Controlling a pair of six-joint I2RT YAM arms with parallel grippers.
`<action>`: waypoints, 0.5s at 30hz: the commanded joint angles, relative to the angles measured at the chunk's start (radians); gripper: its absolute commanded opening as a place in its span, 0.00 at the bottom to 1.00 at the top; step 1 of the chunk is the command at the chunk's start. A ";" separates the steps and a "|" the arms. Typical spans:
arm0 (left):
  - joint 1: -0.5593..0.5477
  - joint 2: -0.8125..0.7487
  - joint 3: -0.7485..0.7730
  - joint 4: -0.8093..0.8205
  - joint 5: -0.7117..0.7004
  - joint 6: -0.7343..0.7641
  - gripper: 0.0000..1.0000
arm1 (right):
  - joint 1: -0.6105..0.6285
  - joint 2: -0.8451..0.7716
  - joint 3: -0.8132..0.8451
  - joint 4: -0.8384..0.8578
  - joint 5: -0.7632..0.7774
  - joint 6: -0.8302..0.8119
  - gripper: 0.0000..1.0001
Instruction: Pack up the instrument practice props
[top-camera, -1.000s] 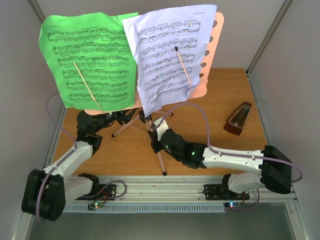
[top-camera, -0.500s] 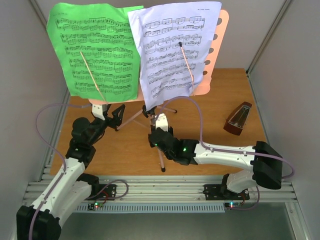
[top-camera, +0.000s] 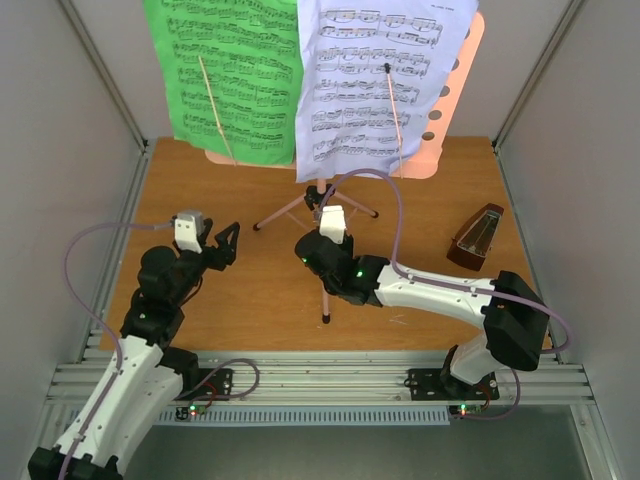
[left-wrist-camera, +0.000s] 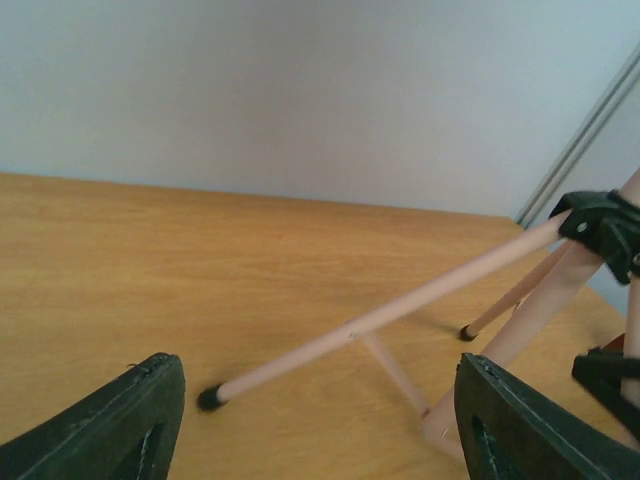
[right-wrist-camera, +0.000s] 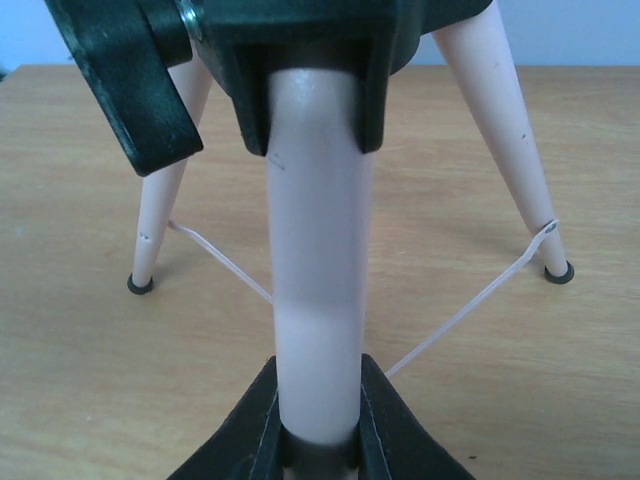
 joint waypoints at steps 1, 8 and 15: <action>0.004 -0.065 0.031 -0.126 -0.072 -0.021 0.76 | -0.057 0.021 0.009 -0.061 0.099 0.081 0.01; 0.005 -0.143 0.065 -0.244 -0.110 -0.048 0.81 | -0.060 0.037 0.002 -0.037 0.064 0.074 0.01; 0.005 -0.156 0.137 -0.360 -0.151 -0.081 0.94 | -0.060 0.000 -0.019 0.035 -0.024 -0.058 0.46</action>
